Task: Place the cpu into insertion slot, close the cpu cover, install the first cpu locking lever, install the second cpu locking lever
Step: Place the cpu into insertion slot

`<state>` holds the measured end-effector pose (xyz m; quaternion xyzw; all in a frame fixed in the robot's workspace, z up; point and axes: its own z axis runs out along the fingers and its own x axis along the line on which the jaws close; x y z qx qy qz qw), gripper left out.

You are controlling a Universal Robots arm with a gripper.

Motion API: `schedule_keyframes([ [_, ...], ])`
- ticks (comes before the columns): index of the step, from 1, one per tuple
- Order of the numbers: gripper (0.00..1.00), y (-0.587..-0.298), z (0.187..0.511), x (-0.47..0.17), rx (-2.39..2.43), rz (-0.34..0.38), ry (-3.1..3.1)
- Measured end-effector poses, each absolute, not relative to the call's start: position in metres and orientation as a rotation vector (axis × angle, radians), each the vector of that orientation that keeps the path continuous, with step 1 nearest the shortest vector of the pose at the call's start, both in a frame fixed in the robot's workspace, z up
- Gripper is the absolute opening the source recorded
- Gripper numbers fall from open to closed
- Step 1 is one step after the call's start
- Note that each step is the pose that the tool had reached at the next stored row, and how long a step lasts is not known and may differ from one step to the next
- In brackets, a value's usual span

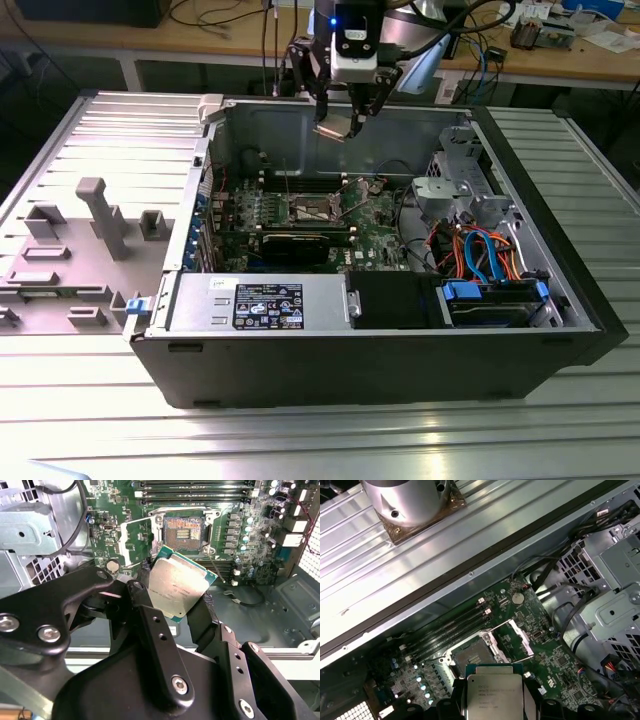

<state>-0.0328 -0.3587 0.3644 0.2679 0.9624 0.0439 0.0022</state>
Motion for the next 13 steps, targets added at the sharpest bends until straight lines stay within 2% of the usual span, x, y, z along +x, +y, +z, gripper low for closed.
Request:
schedule_keyframes([
  [13,0.54,-0.3587,0.3644,-0.0329,0.929,0.137,2.991],
])
